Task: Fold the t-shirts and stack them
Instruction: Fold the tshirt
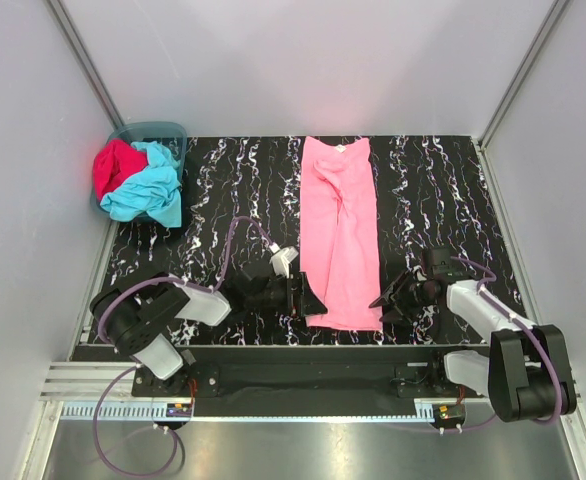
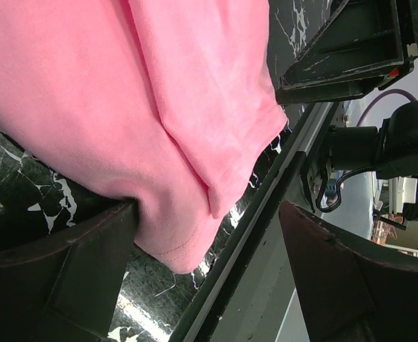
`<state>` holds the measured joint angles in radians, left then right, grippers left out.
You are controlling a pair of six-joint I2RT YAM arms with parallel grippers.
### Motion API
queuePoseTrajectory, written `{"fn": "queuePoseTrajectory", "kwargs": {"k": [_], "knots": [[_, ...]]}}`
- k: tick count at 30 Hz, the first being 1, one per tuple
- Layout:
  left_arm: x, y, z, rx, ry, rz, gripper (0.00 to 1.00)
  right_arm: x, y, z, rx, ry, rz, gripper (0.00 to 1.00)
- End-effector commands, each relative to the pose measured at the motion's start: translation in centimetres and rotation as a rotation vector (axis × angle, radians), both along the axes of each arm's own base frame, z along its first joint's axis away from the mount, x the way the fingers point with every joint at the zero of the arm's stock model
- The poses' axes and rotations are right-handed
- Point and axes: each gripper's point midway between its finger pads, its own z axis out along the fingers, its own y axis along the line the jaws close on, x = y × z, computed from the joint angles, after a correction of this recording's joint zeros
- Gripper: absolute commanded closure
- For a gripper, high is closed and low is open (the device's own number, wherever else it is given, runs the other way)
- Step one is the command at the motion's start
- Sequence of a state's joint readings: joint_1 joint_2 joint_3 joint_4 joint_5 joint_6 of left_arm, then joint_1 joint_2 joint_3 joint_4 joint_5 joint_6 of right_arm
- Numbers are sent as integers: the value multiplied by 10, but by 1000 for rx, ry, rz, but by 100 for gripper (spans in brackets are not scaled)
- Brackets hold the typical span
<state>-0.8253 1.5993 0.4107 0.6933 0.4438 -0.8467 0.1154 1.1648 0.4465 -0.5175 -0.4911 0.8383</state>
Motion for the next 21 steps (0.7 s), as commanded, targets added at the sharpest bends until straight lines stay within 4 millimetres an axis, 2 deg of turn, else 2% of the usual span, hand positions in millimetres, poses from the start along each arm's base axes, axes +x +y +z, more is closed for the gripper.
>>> {"fn": "queuePoseTrajectory", "kwargs": {"k": [1,3,4,7,8,9,11,17,21], "knots": [[-20,24,-42,146,95,0,17,6,4,5,19,-15,7,48],[-22,21,-41,133,101,-13,29,6,3,4,16,-16,4,48],[-22,21,-43,131,107,-15,48,6,3,5,16,-18,7,48],[-24,19,-44,125,112,-22,78,6,3,5,15,-22,4,48],[-23,20,-44,127,115,-21,96,6,3,5,15,-22,2,48],[-23,20,-44,130,113,-20,100,6,3,6,15,-27,2,48],[-23,21,-44,131,109,-18,100,6,2,6,8,-32,-2,48],[-22,22,-38,125,96,-10,100,14,-4,22,-28,-121,-15,48],[-20,21,-27,110,68,-1,100,15,-6,28,-41,-144,-9,48]]}}
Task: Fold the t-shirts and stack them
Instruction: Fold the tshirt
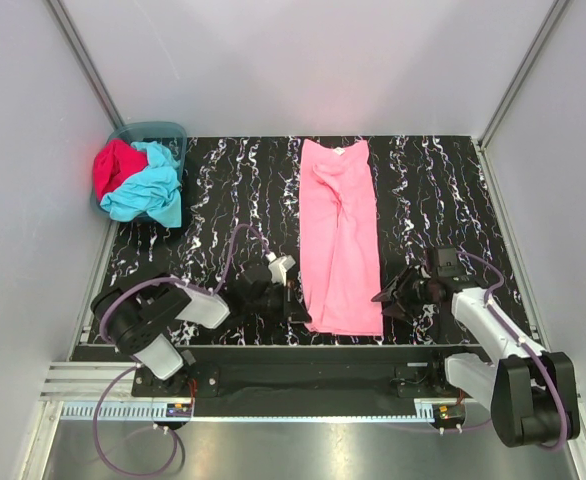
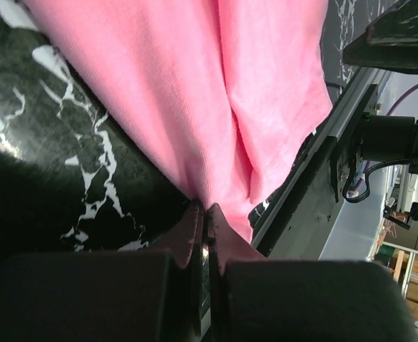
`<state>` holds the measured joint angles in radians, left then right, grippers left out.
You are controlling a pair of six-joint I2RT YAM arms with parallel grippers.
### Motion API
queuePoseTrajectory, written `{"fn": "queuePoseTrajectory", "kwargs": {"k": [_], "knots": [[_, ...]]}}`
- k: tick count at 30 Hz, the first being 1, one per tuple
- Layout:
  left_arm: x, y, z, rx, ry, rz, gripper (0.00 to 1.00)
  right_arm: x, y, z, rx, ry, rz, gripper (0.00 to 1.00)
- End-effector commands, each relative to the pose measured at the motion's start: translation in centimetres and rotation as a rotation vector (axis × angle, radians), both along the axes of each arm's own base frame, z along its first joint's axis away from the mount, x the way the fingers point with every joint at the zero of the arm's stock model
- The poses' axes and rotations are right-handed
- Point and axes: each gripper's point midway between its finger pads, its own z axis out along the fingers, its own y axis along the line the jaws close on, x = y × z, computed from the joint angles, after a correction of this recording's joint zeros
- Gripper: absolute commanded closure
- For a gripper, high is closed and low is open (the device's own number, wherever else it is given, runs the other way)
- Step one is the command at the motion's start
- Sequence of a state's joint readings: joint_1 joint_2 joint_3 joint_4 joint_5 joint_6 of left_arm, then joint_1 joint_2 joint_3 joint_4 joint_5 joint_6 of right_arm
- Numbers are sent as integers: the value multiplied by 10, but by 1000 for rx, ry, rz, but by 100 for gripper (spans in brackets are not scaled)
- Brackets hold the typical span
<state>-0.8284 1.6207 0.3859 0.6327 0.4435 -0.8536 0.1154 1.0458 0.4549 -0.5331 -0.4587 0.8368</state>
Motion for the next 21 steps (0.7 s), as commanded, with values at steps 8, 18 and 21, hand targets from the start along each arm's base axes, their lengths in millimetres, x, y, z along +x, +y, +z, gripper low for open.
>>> {"fn": "queuePoseTrajectory", "kwargs": {"k": [8,18,21], "knots": [[5,4,27,10,-62,27,100,1,-2,10,-16,-32,2,48],[33,-15,75,-22,-157,58,100,-9,-3,5,-16,-54,8,48],[41,-20,86,-30,-180,68,100,-11,-4,4,-17,-61,11,48]]}}
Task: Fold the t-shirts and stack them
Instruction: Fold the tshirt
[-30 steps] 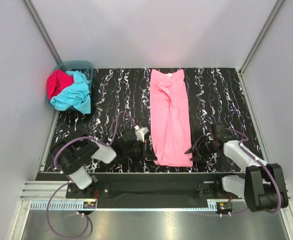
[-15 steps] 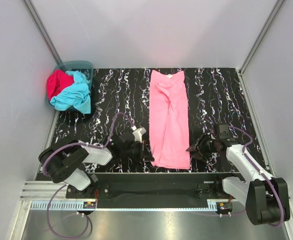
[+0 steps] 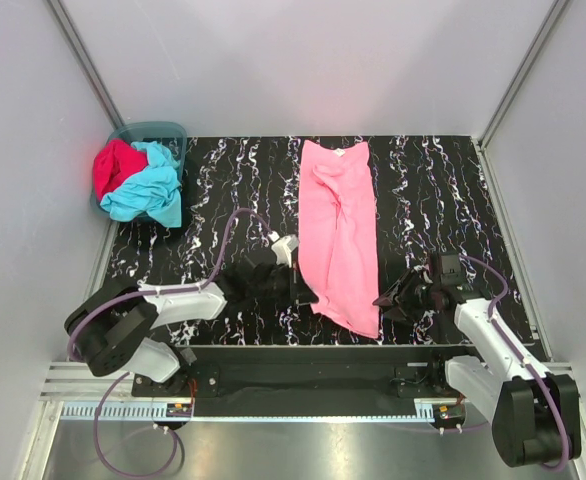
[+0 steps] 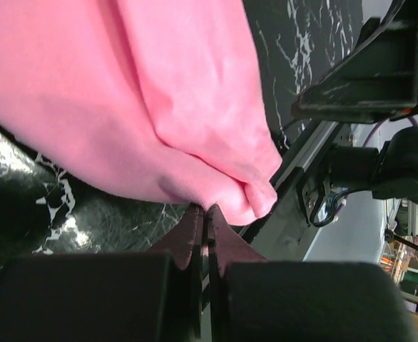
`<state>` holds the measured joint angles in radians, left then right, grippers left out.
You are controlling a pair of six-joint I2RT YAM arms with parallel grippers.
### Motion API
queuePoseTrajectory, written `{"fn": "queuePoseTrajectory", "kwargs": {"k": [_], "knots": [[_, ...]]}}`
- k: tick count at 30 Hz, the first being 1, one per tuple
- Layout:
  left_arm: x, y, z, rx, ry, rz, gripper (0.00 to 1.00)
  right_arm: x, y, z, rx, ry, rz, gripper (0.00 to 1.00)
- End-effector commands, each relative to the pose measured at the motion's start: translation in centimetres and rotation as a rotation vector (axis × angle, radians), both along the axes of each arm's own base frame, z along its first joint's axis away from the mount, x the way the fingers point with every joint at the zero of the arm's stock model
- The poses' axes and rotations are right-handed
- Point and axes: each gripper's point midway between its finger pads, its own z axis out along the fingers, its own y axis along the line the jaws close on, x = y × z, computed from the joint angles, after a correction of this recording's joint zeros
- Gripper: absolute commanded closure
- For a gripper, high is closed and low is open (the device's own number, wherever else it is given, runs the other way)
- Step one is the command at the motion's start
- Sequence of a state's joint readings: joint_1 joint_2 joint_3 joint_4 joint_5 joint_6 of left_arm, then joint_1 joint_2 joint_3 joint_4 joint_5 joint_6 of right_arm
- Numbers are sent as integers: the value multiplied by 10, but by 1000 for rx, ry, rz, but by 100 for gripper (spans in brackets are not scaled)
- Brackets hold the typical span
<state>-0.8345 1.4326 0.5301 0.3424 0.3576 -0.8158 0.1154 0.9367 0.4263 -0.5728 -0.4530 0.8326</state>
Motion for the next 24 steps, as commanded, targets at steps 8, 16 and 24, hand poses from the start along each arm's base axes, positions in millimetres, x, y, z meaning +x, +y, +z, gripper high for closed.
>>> {"fn": "queuePoseTrajectory", "kwargs": {"k": [8,16,24], "knots": [[30,-15,43,-22,-122,40,100,-8,0,-6,-3,-5,20,48],[46,-21,57,-19,-151,63,100,-13,3,-7,18,5,24,48],[62,-28,71,-16,-183,68,100,-13,4,-7,29,1,16,48]]}}
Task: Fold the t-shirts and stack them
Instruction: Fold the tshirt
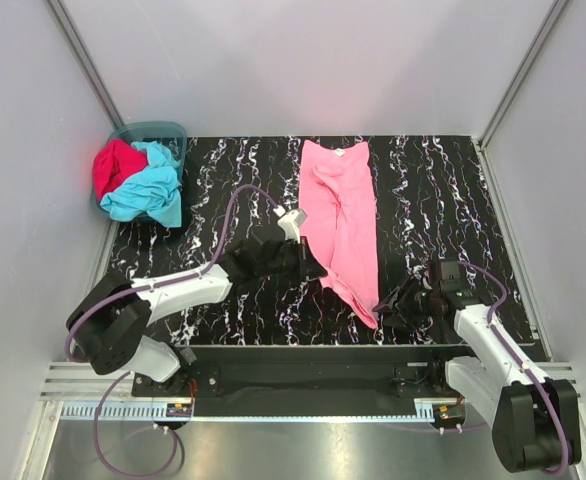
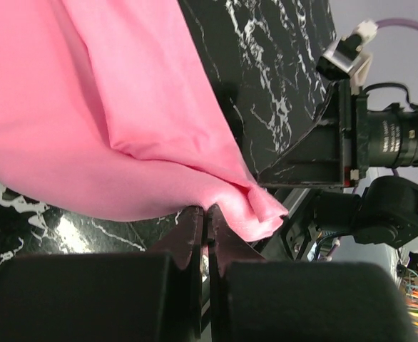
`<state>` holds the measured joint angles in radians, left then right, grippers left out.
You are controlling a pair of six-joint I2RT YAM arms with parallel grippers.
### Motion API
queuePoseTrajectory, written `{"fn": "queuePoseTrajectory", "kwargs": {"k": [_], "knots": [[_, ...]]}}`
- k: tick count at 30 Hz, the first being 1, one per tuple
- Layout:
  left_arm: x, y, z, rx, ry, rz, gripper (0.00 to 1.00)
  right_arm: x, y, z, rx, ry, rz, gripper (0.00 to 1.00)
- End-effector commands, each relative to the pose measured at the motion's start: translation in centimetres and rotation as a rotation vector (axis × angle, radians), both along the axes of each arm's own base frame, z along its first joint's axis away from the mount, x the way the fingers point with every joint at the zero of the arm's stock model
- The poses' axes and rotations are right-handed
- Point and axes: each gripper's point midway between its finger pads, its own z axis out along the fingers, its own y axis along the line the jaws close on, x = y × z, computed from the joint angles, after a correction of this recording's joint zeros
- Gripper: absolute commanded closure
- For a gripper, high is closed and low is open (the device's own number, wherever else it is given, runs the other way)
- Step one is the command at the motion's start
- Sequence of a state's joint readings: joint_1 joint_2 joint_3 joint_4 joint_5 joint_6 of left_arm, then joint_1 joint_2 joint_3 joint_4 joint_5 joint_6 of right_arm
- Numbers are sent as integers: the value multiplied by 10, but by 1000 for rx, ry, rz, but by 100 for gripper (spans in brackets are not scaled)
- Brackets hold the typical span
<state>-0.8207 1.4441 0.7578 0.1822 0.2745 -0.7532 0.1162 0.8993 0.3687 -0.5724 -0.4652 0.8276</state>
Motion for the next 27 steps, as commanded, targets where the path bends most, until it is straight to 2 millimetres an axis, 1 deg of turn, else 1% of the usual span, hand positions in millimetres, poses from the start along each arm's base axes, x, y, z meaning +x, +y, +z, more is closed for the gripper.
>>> {"fn": "queuePoseTrajectory", "kwargs": {"k": [1,5,8,10,14,17,18,20,21,25,27], "knots": [[16,-8,21,-25,-66,9,100,3,5,6,25,-21,5,48],[13,-6,12,-26,-44,14,100,5,7,8,43,-27,-8,48],[12,-5,9,-27,-42,19,100,11,12,11,88,-38,-38,48],[12,-5,9,-28,-41,18,100,18,17,17,122,-61,-56,48],[13,-6,12,-25,-51,13,100,20,26,17,133,-56,-55,48],[14,-5,15,-23,-56,15,100,17,23,14,109,-48,-61,48],[15,-5,15,-22,-60,17,100,14,18,10,74,-30,-68,48],[16,-2,17,-22,-65,25,100,12,14,12,44,-33,-68,48],[16,-1,16,-19,-65,25,100,6,10,10,18,-14,-61,48],[17,1,19,-25,-71,28,100,-2,9,8,10,2,-51,48],[18,1,20,-26,-71,27,100,-7,10,3,19,25,-50,48]]}}
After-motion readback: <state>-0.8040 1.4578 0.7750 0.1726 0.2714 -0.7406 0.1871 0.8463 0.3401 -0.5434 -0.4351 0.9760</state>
